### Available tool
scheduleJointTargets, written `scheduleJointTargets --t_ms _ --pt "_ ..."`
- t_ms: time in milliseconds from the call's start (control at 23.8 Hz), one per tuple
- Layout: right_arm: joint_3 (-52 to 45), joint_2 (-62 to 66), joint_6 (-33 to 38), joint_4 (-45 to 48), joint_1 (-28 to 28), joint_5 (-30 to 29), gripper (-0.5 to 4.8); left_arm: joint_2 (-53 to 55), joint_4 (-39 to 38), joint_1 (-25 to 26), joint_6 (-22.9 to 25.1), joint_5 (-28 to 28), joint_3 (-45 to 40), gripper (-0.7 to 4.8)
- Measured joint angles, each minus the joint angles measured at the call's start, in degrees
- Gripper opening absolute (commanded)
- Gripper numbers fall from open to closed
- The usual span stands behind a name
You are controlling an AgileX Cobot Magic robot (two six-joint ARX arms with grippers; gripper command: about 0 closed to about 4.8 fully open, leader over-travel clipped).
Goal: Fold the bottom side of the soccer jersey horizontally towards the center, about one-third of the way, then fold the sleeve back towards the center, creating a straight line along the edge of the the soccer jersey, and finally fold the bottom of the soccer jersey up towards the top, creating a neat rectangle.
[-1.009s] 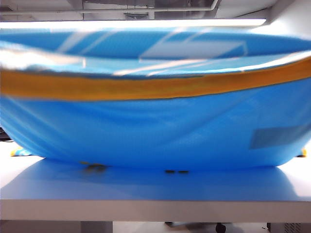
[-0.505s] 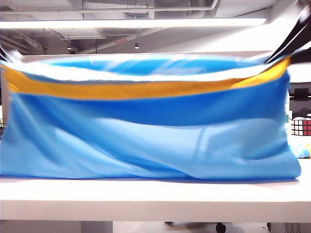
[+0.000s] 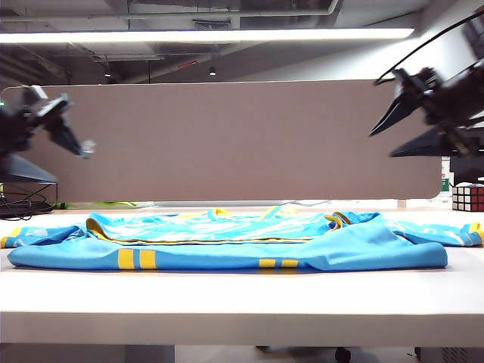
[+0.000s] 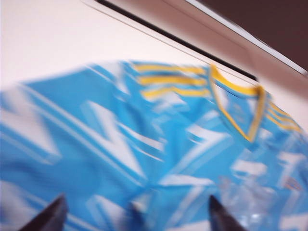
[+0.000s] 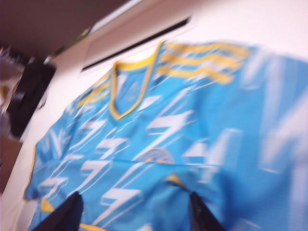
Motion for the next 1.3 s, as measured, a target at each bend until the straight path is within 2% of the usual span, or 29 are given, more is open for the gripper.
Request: scheduleJointTargets --t_ms 84,210,336,505,589,631,883,1093,1135,1220,1262,1304 --pt "0.46 -0.92 -1.92 -4.55 -4.15 0.22 2.74 -0.48 -2.43 3.67 1.11 -1.31 0.15 3.81" --pt "0.2 -0.15 -8.2 -17.25 -9.46 3.52 2.74 -0.42 -10.03 9.09 2.12 -4.2 0.04 3.81" --pt "-0.57 0.07 -11.13 -20.61 -12.22 5.95 2.75 -0.22 -11.65 10.84 2.45 -5.84 0.0 3.81" --pt "-0.57 0.13 -13.49 -20.65 -12.0 9.42 2.82 3.56 -11.21 9.11 2.45 -5.79 0.02 3.81" --pt "-0.46 0.92 -14.29 -20.55 -11.65 9.88 3.28 5.35 -11.23 8.04 2.56 -5.77 0.02 3.81" --pt "-0.46 1.57 -14.4 -20.52 -11.58 9.92 3.34 6.19 -11.15 7.52 2.6 -5.7 0.02 3.81" --pt "-0.46 7.32 -14.53 -20.5 -10.82 9.51 3.34 9.16 -5.33 4.92 2.86 -5.38 0.37 3.62" --pt "0.11 9.73 -14.73 -15.52 -8.48 8.72 3.32 12.33 -0.17 2.89 2.82 -3.43 1.33 3.58" --pt "0.11 9.92 -14.73 -14.93 -8.2 8.83 3.1 12.76 0.31 2.67 2.82 -3.3 1.55 2.87" --pt "0.15 10.45 -14.75 -13.49 -7.13 9.84 1.88 13.86 1.88 2.01 2.8 -3.32 1.55 1.4" --pt "0.15 10.67 -14.73 -13.18 -6.88 10.29 1.44 14.38 2.38 1.99 2.75 -3.19 1.53 1.04" --pt "0.13 10.84 -14.75 -13.14 -6.67 10.84 0.74 14.49 2.47 1.99 2.62 -3.17 1.49 0.46"
